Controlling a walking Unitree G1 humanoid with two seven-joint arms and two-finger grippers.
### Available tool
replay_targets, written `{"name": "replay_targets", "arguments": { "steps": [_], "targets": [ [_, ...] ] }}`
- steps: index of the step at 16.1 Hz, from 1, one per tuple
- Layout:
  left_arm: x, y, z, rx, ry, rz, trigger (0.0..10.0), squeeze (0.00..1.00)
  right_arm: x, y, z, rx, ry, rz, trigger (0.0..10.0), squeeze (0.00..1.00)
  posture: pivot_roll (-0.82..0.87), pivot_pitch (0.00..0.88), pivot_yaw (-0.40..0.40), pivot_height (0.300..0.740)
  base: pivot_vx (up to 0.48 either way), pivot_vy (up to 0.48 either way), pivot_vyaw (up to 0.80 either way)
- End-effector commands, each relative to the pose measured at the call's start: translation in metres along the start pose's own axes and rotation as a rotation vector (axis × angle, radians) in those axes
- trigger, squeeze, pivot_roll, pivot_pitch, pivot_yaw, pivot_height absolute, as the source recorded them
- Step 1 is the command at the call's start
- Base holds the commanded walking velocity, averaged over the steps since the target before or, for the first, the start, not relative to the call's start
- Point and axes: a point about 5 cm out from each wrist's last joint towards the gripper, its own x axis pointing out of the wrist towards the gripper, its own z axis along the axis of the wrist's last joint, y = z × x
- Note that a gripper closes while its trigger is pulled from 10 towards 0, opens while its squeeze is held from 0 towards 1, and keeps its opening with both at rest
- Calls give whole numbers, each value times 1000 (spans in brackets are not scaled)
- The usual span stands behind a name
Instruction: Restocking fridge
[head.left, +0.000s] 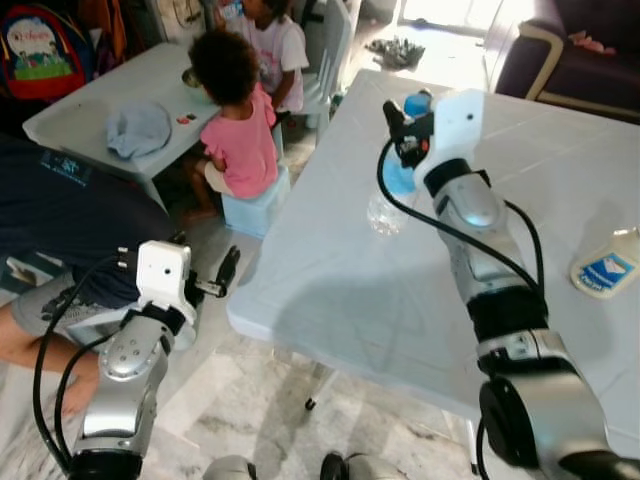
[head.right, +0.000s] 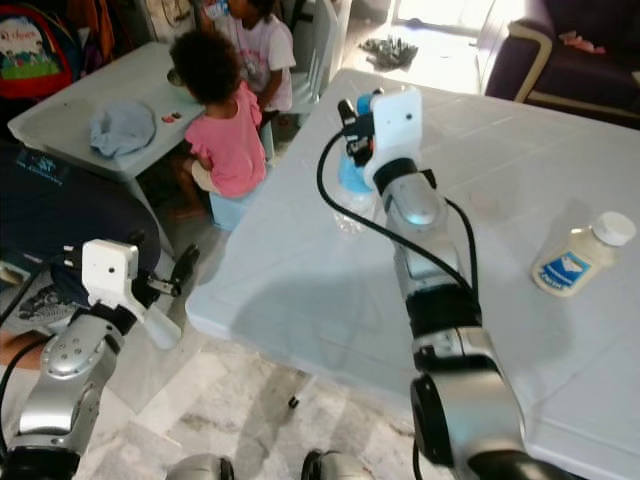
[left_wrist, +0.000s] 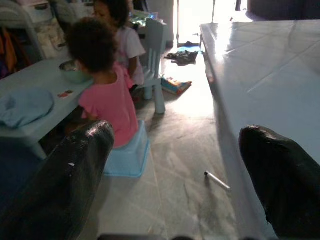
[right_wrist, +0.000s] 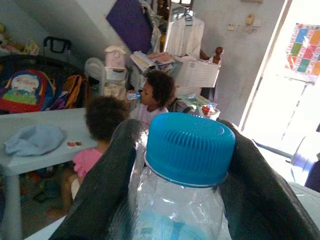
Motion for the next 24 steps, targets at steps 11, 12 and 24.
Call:
{"name": "replay_targets", "arguments": {
  "steps": [11, 12, 24],
  "targets": [
    [16, 26, 4, 52, 24, 163, 10000, 0, -32, 36, 0, 101, -41, 251, 10000, 0, 67, 0, -41, 740, -106, 0, 0],
    [15, 28, 2, 56, 27, 171, 10000, 0, -42, 42, -8, 57, -36, 272, 10000, 0, 65, 0, -38, 740, -405, 0, 0],
    [-13, 18, -17, 27, 81, 175, 10000, 0, -90, 35, -42, 25, 31, -54, 10000, 0, 93, 0, -39, 740, -401, 0, 0]
  ]
}}
